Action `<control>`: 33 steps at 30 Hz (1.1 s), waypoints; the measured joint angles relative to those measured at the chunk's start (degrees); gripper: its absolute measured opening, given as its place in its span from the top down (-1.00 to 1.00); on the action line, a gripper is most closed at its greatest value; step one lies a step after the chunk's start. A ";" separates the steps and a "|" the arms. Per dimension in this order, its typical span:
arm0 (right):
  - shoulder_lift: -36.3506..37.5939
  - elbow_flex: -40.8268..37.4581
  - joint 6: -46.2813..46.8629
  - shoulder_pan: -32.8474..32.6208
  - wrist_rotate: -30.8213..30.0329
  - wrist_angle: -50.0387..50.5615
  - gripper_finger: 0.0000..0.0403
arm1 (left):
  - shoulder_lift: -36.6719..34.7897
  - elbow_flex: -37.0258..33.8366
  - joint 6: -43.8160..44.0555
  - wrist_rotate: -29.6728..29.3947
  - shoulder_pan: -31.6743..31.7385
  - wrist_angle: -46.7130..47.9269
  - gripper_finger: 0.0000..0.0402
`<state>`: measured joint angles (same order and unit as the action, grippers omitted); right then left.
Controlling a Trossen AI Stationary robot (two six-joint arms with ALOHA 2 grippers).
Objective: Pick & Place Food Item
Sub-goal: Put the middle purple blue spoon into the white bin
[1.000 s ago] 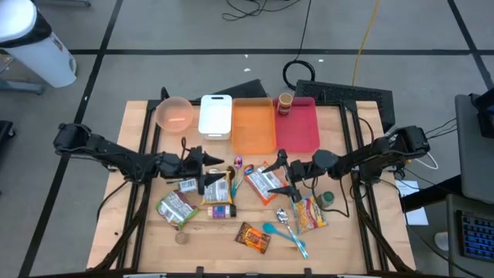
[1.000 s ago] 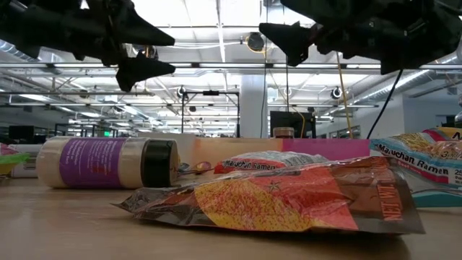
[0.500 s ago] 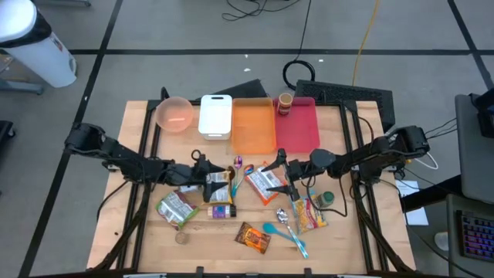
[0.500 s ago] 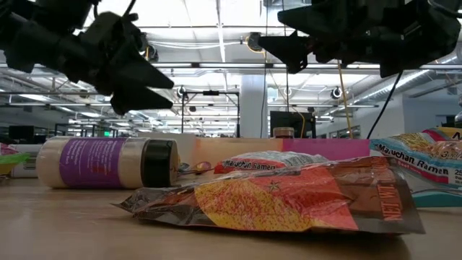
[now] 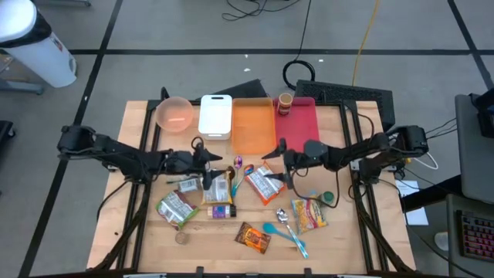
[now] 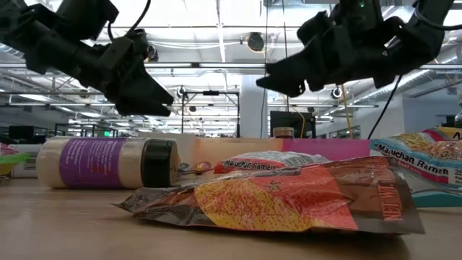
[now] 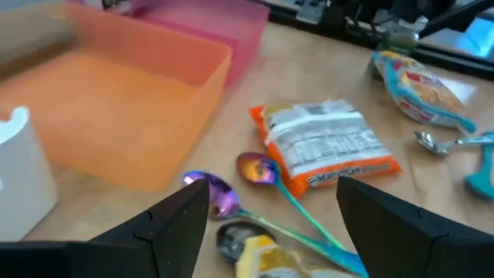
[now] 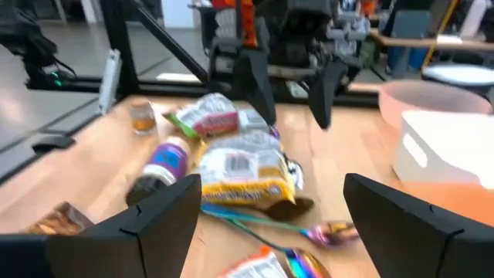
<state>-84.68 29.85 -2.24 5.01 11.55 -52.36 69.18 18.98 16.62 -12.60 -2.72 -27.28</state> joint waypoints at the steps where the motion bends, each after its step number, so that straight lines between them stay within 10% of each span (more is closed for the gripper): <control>1: 0.00 0.00 0.00 0.47 -0.04 0.52 -0.55 | -0.79 0.00 0.02 1.05 1.26 1.41 -0.44; 14: 0.00 0.00 -0.11 5.17 0.25 1.74 -0.55 | 0.25 1.11 0.32 18.35 15.61 6.39 -0.44; 33: 0.00 0.02 0.00 7.09 0.49 0.53 -0.55 | 19.36 19.25 -7.75 28.20 19.06 23.10 -0.44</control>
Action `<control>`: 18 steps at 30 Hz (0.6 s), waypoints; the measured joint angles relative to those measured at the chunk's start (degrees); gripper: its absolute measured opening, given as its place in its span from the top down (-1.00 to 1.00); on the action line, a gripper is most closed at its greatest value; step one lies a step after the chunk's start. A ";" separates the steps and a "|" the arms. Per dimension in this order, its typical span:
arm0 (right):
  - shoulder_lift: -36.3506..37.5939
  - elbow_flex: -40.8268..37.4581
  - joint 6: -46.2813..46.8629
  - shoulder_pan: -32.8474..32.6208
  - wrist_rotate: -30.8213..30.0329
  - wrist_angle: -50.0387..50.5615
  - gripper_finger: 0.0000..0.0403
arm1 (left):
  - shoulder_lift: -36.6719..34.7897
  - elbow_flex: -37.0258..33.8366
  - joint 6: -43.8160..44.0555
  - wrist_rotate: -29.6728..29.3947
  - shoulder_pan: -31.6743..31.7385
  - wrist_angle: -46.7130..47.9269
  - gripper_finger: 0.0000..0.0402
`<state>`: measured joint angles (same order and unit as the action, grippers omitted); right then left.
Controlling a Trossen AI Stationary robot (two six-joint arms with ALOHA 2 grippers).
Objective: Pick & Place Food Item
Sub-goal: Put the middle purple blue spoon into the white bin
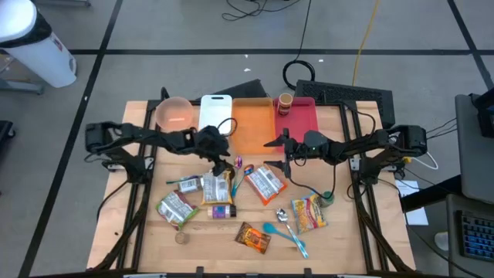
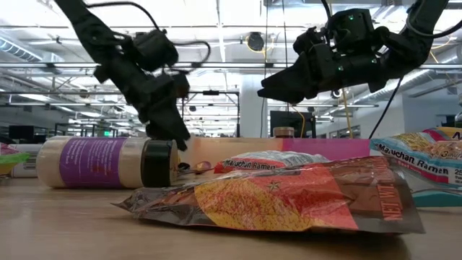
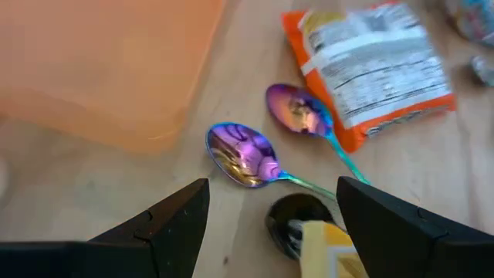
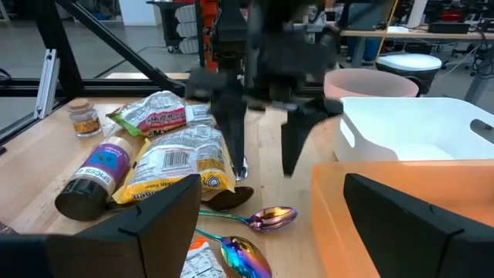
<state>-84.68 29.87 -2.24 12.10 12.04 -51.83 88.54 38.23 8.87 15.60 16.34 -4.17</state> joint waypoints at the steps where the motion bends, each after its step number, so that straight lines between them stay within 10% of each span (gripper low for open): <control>1: 0.00 0.00 0.00 0.00 0.01 0.01 -0.55 | 1.18 0.31 0.03 -0.02 0.00 0.22 -0.44; 18: 0.00 0.00 0.02 -0.02 0.03 -0.13 -0.55 | 11.49 2.96 6.51 2.55 0.04 -6.80 -0.44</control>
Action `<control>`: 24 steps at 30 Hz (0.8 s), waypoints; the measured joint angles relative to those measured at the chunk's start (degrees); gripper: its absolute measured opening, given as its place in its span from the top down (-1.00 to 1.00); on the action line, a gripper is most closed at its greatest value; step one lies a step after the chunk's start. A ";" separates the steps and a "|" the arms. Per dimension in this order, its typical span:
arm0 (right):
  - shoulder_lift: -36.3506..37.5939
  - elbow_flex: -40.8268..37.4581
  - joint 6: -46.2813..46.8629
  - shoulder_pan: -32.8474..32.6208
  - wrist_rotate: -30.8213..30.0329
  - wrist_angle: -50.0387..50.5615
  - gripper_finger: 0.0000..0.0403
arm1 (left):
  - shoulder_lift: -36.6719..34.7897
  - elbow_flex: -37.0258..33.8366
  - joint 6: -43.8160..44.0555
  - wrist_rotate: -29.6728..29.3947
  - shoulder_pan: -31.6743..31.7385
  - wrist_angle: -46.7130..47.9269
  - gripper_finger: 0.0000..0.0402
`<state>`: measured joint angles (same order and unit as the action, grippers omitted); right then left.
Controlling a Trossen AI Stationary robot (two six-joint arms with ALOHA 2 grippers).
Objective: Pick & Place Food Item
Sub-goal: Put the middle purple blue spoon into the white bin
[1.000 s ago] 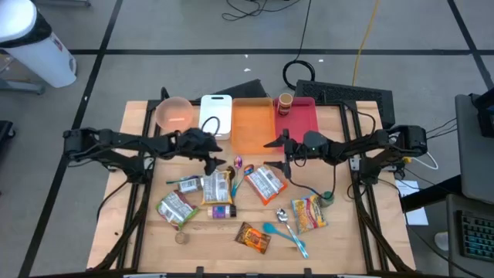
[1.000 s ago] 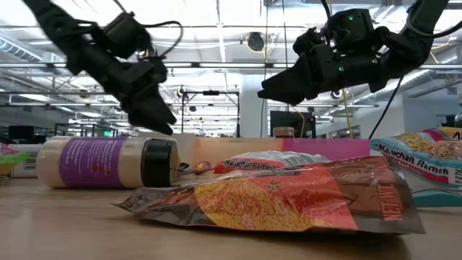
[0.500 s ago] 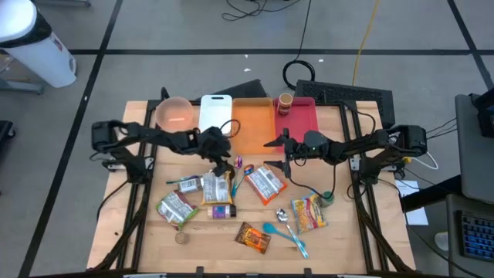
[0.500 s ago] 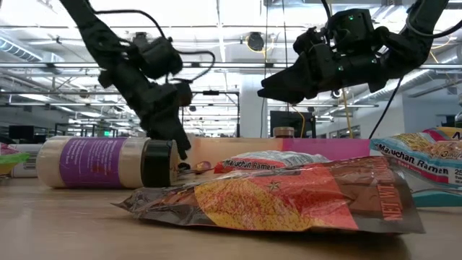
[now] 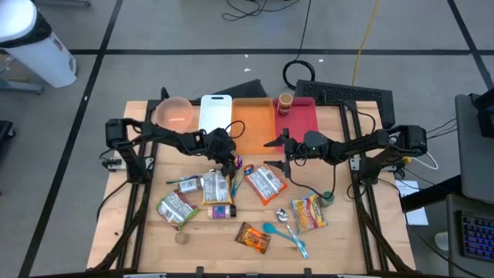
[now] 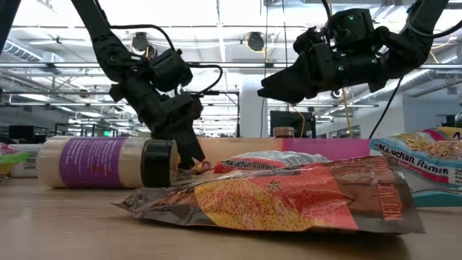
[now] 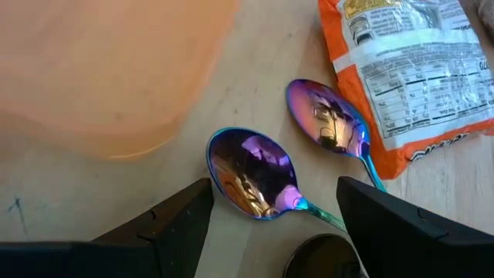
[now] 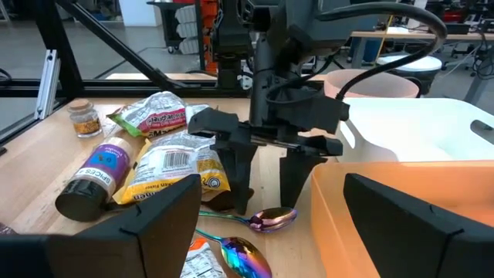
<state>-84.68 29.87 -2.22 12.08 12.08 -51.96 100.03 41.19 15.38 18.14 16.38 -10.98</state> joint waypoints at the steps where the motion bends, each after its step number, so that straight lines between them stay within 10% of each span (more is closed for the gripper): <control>1: 0.00 0.00 0.00 0.00 -0.02 0.02 -0.55 | 0.01 0.00 0.00 -0.05 0.00 -0.12 -0.43; 19: 0.00 0.00 -0.19 0.00 -0.02 0.04 -0.55 | 0.20 -0.13 0.90 -2.93 0.00 -1.57 0.88; 24: 0.00 0.00 -0.19 0.00 -0.02 0.16 -0.55 | 0.13 -0.11 3.43 -1.32 -0.04 -1.57 0.94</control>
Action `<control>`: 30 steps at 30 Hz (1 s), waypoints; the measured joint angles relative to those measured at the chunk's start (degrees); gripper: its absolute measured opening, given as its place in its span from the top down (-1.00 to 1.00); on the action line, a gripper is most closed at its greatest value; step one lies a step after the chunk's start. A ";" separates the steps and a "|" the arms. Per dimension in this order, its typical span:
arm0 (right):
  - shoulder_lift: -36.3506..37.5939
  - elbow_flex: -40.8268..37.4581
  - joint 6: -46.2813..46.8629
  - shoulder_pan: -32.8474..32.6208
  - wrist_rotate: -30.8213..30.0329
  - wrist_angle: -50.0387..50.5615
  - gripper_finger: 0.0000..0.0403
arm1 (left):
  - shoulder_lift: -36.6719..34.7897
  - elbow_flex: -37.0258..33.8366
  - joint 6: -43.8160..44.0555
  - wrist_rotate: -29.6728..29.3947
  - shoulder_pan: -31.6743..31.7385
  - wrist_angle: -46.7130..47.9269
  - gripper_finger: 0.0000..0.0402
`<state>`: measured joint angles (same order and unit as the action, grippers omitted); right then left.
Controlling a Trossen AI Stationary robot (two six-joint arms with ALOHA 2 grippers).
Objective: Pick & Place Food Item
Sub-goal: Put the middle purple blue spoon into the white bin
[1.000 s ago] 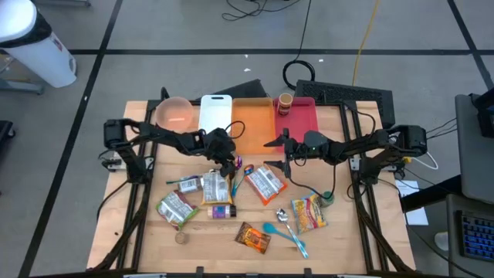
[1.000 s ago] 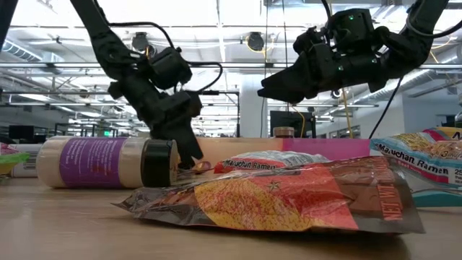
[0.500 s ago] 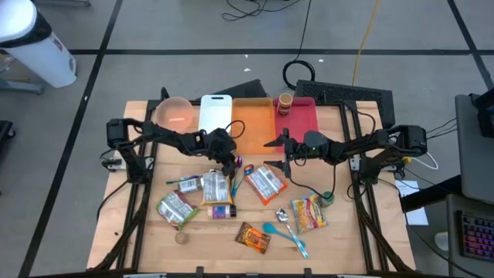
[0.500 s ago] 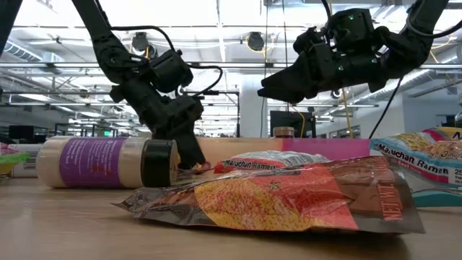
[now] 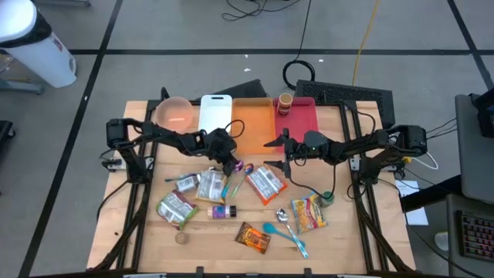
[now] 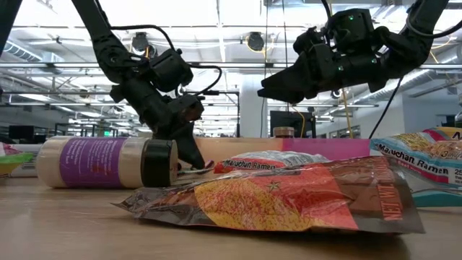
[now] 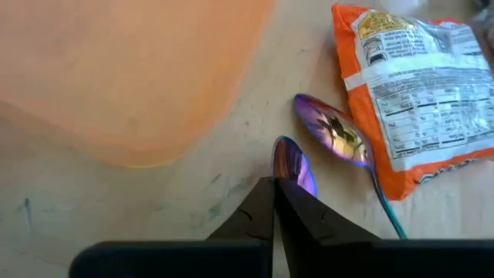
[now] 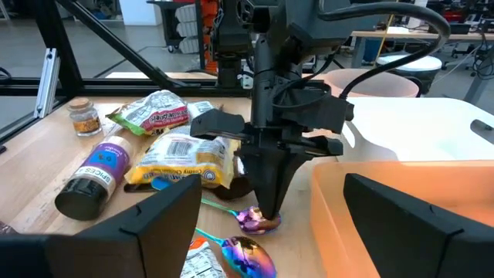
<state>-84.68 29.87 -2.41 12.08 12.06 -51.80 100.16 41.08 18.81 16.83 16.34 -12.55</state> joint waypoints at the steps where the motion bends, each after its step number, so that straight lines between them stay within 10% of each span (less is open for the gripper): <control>1: 0.00 0.00 -0.01 0.00 -0.01 0.03 -0.55 | 0.00 0.00 0.06 0.96 -0.01 0.05 0.95; 15: 0.00 0.00 -0.01 0.00 -0.01 0.06 -0.55 | -2.69 3.37 1.86 3.48 -3.52 4.79 0.99; 30: 0.00 0.00 -0.02 -0.02 -0.01 1.07 -0.55 | -19.85 16.23 -8.52 -21.11 -5.62 35.33 0.99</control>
<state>-84.68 29.87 -2.43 12.06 12.05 -50.73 80.30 57.31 10.29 -4.28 10.72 22.77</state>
